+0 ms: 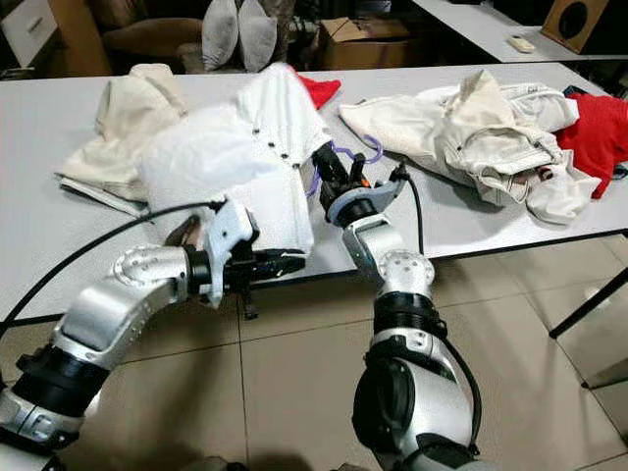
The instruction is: Hang hanger
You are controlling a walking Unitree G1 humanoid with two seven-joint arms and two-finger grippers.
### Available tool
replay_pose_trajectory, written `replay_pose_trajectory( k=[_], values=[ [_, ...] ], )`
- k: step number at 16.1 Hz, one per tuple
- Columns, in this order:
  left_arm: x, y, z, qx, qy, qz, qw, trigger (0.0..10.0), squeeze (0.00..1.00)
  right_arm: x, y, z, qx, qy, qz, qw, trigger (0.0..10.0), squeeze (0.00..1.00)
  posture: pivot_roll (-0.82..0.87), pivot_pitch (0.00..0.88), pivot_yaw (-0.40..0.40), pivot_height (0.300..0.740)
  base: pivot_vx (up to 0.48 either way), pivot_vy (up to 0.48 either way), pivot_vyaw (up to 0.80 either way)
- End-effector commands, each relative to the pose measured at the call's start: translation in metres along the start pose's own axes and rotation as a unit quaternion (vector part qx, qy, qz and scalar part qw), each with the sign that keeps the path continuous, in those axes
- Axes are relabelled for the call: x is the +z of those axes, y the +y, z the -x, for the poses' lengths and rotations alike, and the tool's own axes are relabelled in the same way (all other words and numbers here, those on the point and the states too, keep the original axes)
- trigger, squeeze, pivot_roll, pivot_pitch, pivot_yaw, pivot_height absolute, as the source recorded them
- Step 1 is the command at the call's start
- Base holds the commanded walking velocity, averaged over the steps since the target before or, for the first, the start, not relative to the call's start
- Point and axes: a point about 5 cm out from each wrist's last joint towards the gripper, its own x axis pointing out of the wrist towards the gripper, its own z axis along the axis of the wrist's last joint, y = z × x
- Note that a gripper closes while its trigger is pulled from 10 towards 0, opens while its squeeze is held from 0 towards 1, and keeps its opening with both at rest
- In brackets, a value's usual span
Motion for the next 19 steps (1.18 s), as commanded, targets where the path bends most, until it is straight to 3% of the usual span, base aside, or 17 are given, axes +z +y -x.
replay_pose_trajectory(
  k=[1, 2, 4, 6, 7, 10, 11, 12, 14, 15, 16, 19],
  values=[
    [-0.006, 0.005, 0.004, 0.021, 0.024, -0.014, 0.999, 0.0, 0.00, 0.005, 0.013, -0.001, 0.025, -0.003, 0.010, 1.000, 10.0, 0.00, -0.11, 0.000, -0.018, 0.740, 0.000, 0.000, 0.00],
    [-0.007, 0.006, 0.005, 0.029, 0.026, -0.028, 0.999, 0.7, 0.00, 0.004, 0.016, -0.001, 0.029, 0.006, 0.019, 0.999, 10.0, 0.00, -0.11, 0.000, -0.018, 0.740, 0.000, 0.000, 0.00],
    [-0.004, 0.009, 0.012, 0.050, 0.014, -0.052, 0.997, 0.8, 0.00, 0.001, 0.021, 0.002, 0.032, 0.031, 0.049, 0.998, 10.0, 0.00, -0.11, 0.000, -0.019, 0.740, 0.000, 0.000, 0.00],
    [0.001, 0.010, 0.015, 0.071, -0.023, -0.034, 0.997, 5.6, 0.00, 0.000, 0.023, 0.007, 0.029, 0.042, 0.071, 0.996, 10.0, 0.00, -0.11, 0.000, -0.019, 0.740, 0.000, 0.000, 0.00],
    [0.000, 0.012, 0.016, 0.089, -0.033, -0.019, 0.995, 10.0, 0.00, -0.001, 0.023, 0.009, 0.029, 0.047, 0.080, 0.995, 10.0, 0.00, -0.12, 0.000, -0.019, 0.740, 0.000, 0.000, 0.00],
    [-0.009, 0.017, 0.017, 0.126, -0.029, 0.018, 0.991, 10.0, 0.00, -0.001, 0.020, 0.015, 0.018, 0.044, 0.085, 0.995, 10.0, 0.00, -0.12, 0.000, -0.019, 0.740, 0.000, 0.000, 0.00],
    [-0.011, 0.017, 0.018, 0.128, -0.023, 0.023, 0.991, 10.0, 0.75, -0.001, 0.020, 0.016, 0.016, 0.042, 0.085, 0.995, 10.0, 0.00, -0.13, 0.000, -0.019, 0.740, 0.000, 0.000, 0.00],
    [-0.012, 0.017, 0.019, 0.134, -0.023, 0.026, 0.990, 10.0, 1.00, -0.001, 0.020, 0.017, 0.014, 0.043, 0.090, 0.995, 10.0, 0.00, -0.13, 0.000, -0.020, 0.740, 0.000, 0.000, 0.00],
    [-0.012, 0.017, 0.022, 0.144, -0.022, 0.005, 0.989, 10.0, 1.00, -0.001, 0.020, 0.018, 0.012, 0.043, 0.091, 0.995, 10.0, 0.00, -0.13, 0.000, -0.023, 0.740, 0.000, 0.000, 0.00],
    [-0.012, 0.017, 0.022, 0.145, -0.024, 0.000, 0.989, 10.0, 0.84, -0.001, 0.020, 0.018, 0.010, 0.043, 0.093, 0.995, 10.0, 0.00, -0.13, 0.000, -0.025, 0.740, 0.000, 0.000, 0.00],
    [-0.011, 0.018, 0.022, 0.153, -0.026, -0.003, 0.988, 10.0, 0.76, -0.001, 0.020, 0.018, 0.009, 0.045, 0.097, 0.994, 10.0, 0.00, -0.13, 0.000, -0.025, 0.740, 0.000, 0.000, 0.00],
    [-0.011, 0.018, 0.024, 0.169, -0.031, 0.008, 0.985, 10.0, 0.66, 0.001, 0.020, 0.019, 0.006, 0.046, 0.107, 0.993, 10.0, 0.00, -0.13, 0.000, -0.026, 0.740, 0.000, 0.000, 0.00]
  ],
)
